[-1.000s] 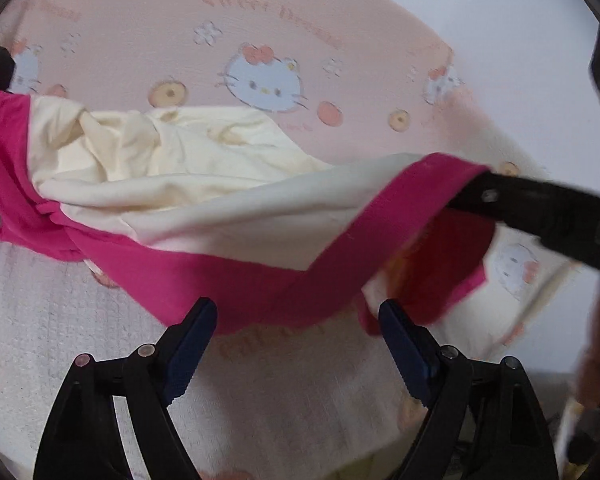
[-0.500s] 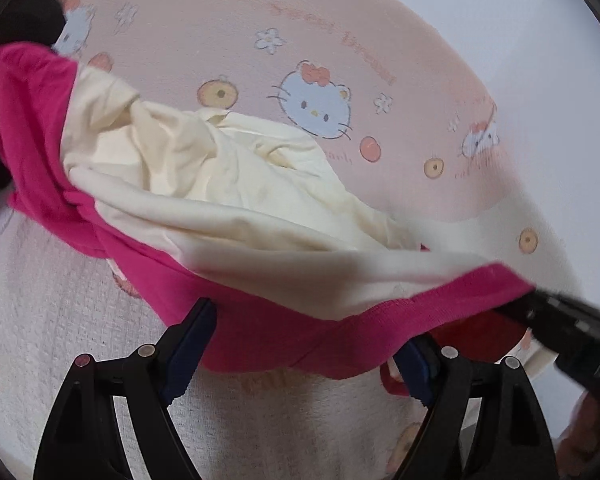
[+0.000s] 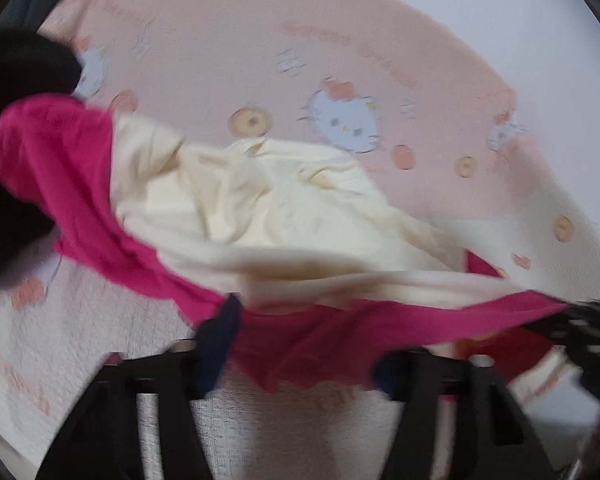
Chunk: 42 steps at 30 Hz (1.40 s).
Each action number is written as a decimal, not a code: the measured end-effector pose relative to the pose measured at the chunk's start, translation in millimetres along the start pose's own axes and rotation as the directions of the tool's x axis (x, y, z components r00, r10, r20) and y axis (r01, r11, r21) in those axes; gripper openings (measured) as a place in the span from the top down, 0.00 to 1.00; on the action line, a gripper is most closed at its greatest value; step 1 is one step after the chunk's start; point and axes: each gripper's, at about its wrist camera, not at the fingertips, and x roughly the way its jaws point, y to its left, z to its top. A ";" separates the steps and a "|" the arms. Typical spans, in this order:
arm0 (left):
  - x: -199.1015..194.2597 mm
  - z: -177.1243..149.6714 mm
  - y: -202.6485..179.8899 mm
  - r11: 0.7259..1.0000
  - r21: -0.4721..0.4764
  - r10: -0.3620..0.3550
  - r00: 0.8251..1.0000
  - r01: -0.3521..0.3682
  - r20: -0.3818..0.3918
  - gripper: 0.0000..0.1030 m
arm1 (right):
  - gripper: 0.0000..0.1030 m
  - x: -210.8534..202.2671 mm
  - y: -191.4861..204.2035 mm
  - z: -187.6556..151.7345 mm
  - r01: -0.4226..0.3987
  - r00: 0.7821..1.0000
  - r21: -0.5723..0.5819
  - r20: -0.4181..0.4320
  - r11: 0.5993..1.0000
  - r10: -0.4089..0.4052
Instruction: Fold clothes
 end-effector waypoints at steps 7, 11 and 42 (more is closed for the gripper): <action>-24.9 6.9 -8.7 0.998 0.058 0.024 1.000 -0.024 0.012 0.80 | 0.63 11.4 -10.8 -16.0 0.053 0.999 0.046 -0.007 0.998 -0.052; -25.1 12.2 -1.7 0.999 0.032 0.011 1.000 -0.010 -0.020 0.80 | 0.60 20.0 -26.1 -26.4 0.139 0.990 0.087 -0.015 0.987 -0.138; -52.6 -35.4 28.5 0.945 0.293 0.182 0.978 -0.145 -0.104 0.72 | 0.92 2.6 -35.4 -68.3 0.175 0.977 0.273 -0.163 0.946 -0.134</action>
